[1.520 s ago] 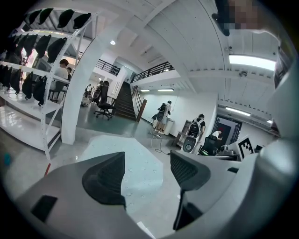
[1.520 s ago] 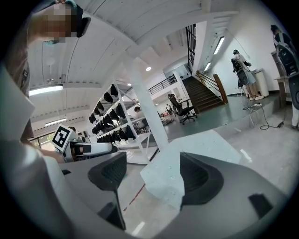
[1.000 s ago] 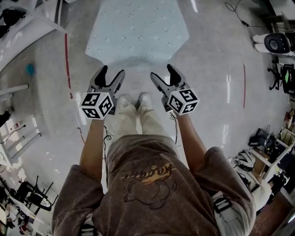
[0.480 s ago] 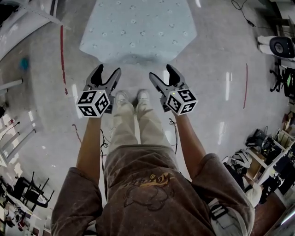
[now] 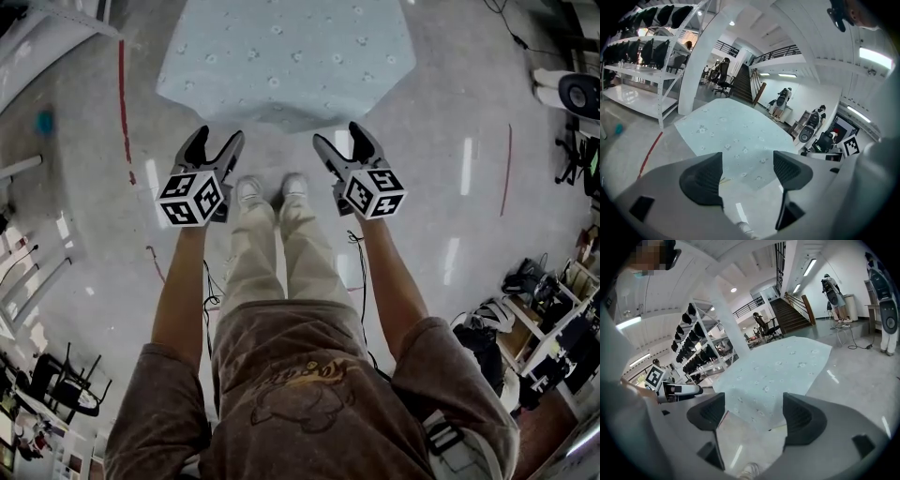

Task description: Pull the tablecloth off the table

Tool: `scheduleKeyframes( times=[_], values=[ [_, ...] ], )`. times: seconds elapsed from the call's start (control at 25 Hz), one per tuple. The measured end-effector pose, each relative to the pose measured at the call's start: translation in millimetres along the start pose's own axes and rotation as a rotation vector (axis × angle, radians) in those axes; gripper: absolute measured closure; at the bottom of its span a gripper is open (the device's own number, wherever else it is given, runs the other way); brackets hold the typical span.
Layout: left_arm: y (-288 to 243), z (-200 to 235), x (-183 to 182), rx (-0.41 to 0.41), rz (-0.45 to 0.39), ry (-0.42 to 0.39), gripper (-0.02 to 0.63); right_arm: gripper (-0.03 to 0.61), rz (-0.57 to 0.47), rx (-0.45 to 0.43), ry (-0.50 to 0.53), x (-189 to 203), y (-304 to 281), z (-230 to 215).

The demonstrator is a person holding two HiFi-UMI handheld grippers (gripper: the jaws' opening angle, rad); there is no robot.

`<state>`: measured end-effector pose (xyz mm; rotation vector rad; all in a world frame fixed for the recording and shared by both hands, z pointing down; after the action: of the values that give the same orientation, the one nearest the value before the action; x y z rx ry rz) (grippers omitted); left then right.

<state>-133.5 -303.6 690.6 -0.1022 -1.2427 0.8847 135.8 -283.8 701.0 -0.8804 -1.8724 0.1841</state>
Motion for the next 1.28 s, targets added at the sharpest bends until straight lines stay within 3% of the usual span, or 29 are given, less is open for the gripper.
scheduleKeyframes(
  times=[0.56, 0.96, 1.28],
  values=[
    [-38, 43, 42, -0.035, 0.053, 0.048, 0.284, 0.201, 0.031, 0.071, -0.087, 39, -29, -45],
    [-65, 62, 59, -0.003, 0.075, 0.054, 0.273, 0.201, 0.033, 0.054, -0.101, 50, -51, -58],
    [-79, 62, 56, 0.069, 0.057, 0.001, 0.273, 0.212, 0.022, 0.009, -0.094, 50, -61, -58]
  ],
)
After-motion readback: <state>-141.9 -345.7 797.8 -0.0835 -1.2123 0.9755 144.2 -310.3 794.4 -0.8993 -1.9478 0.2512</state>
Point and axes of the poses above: the fingertips, and each gripper's own axes: y backward along the fingers, z to its left, x out of its underside, the point moved 5 cm from there along y, backward along the fingers, and after that the axes turned 5 degrees about -y, right-handed, at the moved point
